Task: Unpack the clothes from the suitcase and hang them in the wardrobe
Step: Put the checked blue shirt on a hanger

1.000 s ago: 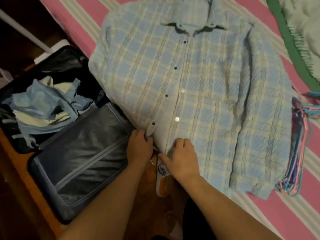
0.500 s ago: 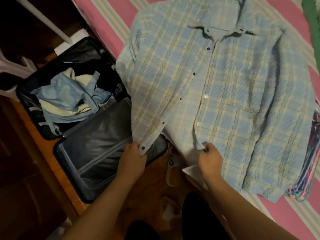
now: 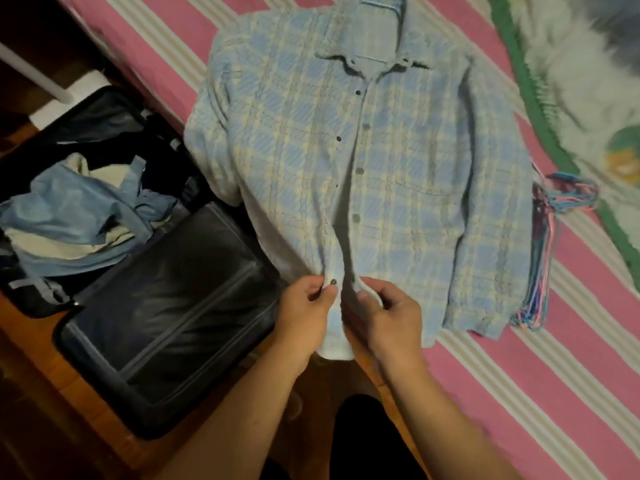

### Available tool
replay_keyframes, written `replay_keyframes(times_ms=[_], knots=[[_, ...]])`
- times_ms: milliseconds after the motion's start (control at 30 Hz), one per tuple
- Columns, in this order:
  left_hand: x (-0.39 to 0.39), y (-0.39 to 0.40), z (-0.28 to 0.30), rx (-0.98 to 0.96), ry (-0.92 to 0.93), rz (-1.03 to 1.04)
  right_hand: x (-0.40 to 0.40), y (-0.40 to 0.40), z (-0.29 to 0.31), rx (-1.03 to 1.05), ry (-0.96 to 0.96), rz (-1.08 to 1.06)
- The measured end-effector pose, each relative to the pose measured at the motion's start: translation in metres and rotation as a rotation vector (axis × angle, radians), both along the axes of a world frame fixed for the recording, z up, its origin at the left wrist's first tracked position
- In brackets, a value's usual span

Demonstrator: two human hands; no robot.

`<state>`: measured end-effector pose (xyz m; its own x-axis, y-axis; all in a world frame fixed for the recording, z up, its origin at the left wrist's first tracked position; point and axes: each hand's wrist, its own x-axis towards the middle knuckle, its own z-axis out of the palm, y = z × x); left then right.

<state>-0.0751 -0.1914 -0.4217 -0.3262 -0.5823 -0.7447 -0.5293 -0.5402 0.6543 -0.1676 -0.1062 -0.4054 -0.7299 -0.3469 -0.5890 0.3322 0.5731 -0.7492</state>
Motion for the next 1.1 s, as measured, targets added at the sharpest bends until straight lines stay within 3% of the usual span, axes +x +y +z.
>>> replay_keyframes(times_ms=[467, 600, 700, 800, 867, 900, 967, 1033, 1100], knots=[[-0.021, 0.007, 0.003, -0.095, -0.038, -0.036, 0.004, 0.005, -0.017, -0.03, -0.046, -0.044], [-0.023, 0.007, 0.007, -0.203, -0.045, -0.101, 0.004, 0.009, -0.019, 0.008, 0.4, 0.232], [-0.023, 0.011, 0.007, -0.042, -0.041, 0.009, 0.003, 0.007, -0.021, 0.027, 0.536, 0.313], [-0.016, 0.003, -0.004, 0.036, -0.056, -0.022, -0.006, 0.007, -0.03, 0.021, 0.419, 0.32], [-0.005, -0.009, -0.017, 0.053, -0.139, -0.229, -0.013, 0.007, -0.04, 0.08, 0.231, 0.463], [0.0, -0.015, -0.022, 0.046, -0.208, -0.393, -0.015, 0.005, -0.043, 0.176, 0.155, 0.632], [0.005, -0.025, -0.033, -0.019, -0.35, -0.636, -0.019, -0.005, -0.05, 0.364, 0.179, 0.904], [-0.003, -0.035, -0.039, -0.188, -0.42, -0.559, -0.028, -0.025, -0.054, 0.348, 0.295, 0.804], [-0.022, -0.046, -0.043, -0.338, -0.327, -0.373, -0.041, -0.049, -0.065, 0.269, 0.451, 0.625]])
